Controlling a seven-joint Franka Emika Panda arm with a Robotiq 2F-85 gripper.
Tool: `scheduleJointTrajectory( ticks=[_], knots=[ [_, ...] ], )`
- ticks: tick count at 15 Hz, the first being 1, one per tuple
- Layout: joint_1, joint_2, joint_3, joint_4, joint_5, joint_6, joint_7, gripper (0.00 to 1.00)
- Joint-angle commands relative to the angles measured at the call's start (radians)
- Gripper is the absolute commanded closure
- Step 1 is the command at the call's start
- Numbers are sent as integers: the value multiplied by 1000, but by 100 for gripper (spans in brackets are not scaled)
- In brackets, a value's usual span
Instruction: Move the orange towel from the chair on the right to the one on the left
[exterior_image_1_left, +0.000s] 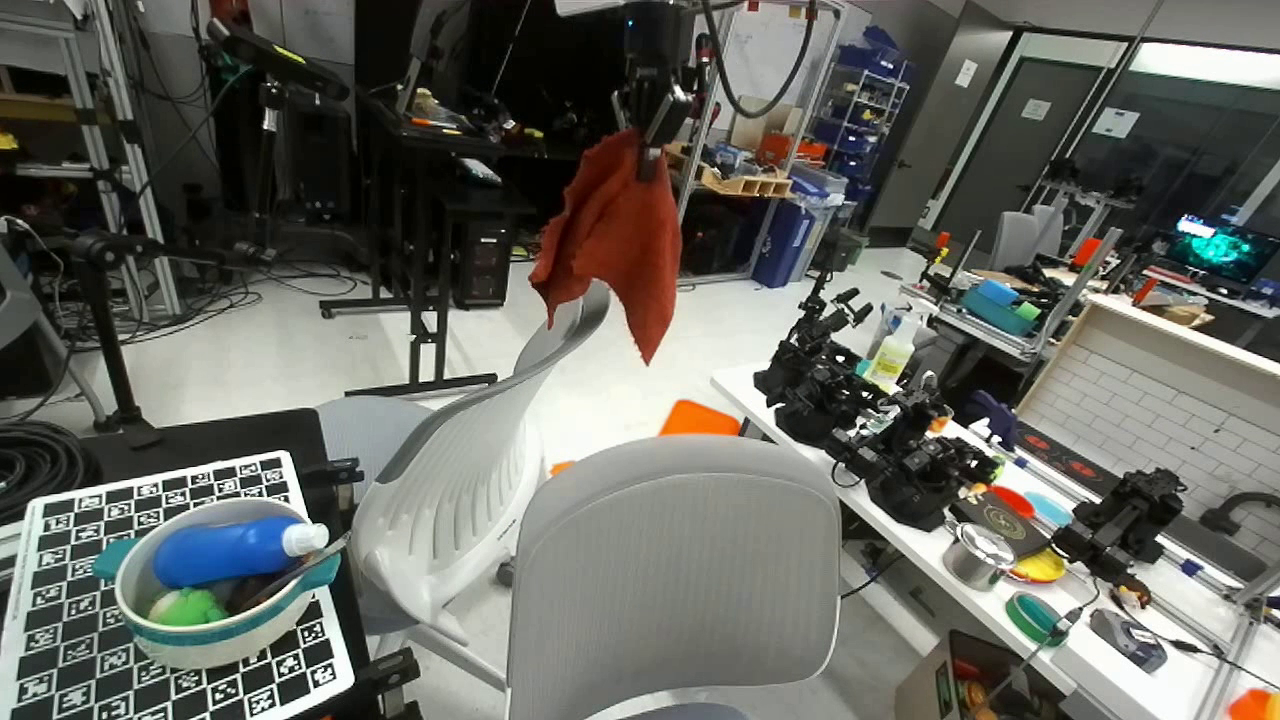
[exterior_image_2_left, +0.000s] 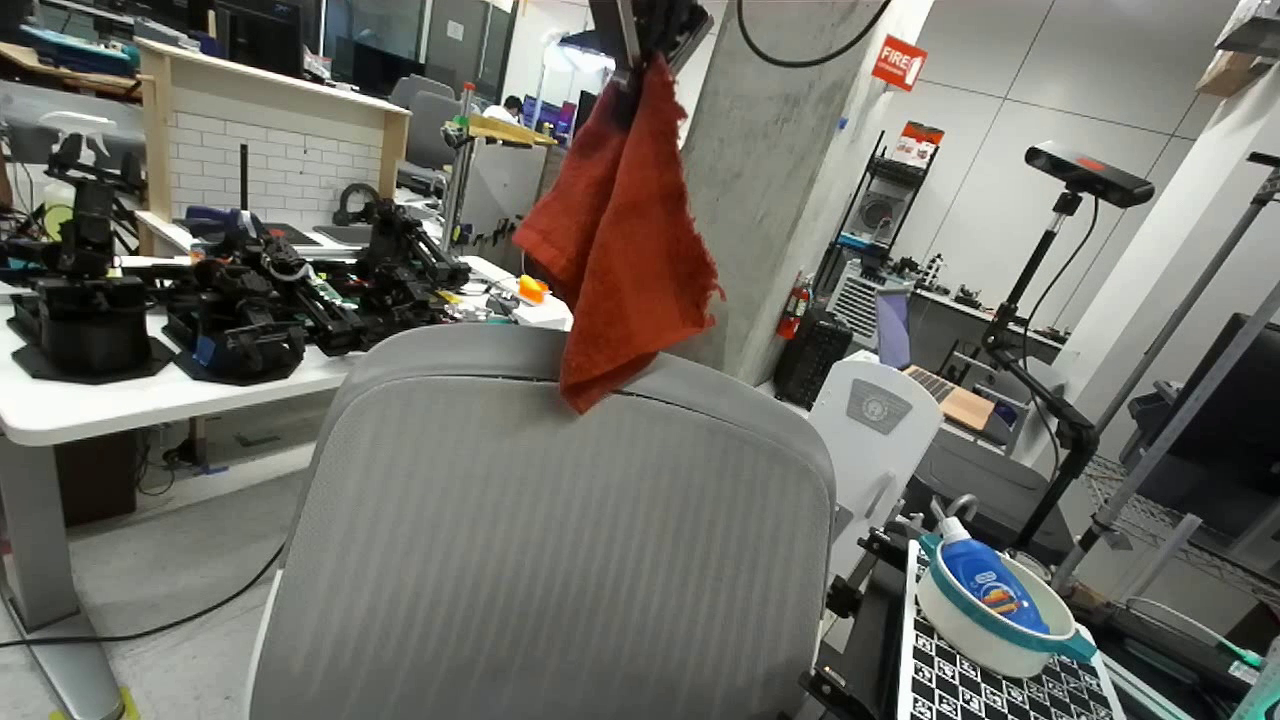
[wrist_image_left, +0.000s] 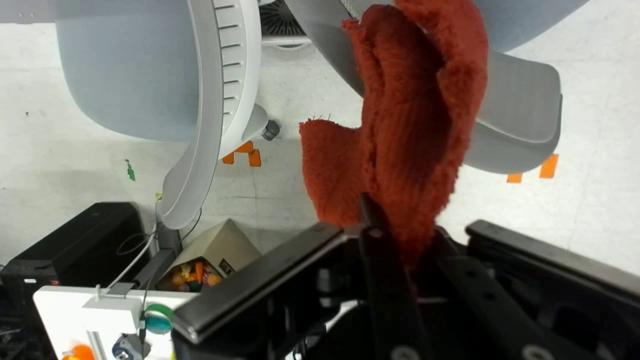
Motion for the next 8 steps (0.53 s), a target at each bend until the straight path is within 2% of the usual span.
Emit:
scheduleJointTrajectory(
  ticks=[1, 8],
  knots=[
    [15, 11, -1, -54, -18, 8, 5, 99],
    [18, 36, -6, -137, -60, 17, 3, 99]
  ],
)
